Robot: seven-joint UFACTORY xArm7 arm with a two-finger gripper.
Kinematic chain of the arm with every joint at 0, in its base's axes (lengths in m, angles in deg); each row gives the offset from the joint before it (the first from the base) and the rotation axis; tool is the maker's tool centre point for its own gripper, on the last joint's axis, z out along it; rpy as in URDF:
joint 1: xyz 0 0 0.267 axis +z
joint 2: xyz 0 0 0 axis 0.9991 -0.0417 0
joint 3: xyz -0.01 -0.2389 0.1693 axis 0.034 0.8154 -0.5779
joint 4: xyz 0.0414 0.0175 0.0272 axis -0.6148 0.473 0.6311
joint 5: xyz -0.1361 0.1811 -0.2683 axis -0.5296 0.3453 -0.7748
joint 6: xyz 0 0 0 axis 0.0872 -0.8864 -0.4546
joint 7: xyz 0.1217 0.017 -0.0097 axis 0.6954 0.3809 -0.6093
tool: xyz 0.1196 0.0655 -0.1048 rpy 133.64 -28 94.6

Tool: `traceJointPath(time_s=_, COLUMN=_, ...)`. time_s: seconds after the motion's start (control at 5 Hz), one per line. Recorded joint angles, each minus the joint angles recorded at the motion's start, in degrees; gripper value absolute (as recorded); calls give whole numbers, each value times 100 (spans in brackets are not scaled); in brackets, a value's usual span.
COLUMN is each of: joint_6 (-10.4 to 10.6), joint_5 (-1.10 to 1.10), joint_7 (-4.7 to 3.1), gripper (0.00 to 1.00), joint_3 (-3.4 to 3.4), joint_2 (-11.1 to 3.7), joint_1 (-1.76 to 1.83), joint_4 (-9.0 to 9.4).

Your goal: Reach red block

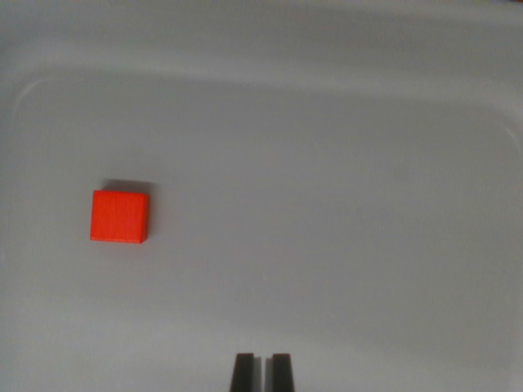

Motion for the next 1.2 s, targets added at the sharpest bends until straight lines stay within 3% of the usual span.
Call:
traceJointPath(time_s=0.2, joint_6=177, joint_5=-4, joint_7=-3, gripper=0, joint_3=-22, joint_2=-91, joint_1=28, joint_4=89)
traceJointPath(time_s=0.4, joint_6=177, joint_5=-4, joint_7=-3, gripper=0, joint_3=-22, joint_2=-91, joint_1=28, joint_4=89)
traceJointPath(time_s=0.6, joint_6=378, joint_5=-8, joint_7=-7, gripper=0, joint_3=-47, joint_2=-195, joint_1=59, joint_4=190)
traceJointPath(time_s=0.8, joint_6=378, joint_5=-8, joint_7=-7, gripper=0, joint_3=-47, joint_2=-195, joint_1=59, joint_4=190)
traceJointPath(time_s=1.0, joint_6=600, joint_5=-13, joint_7=-11, gripper=0, joint_3=-75, joint_2=-309, joint_1=93, joint_4=301)
traceJointPath(time_s=1.2, joint_6=600, joint_5=-13, joint_7=-11, gripper=0, joint_3=-75, joint_2=-309, joint_1=93, joint_4=301)
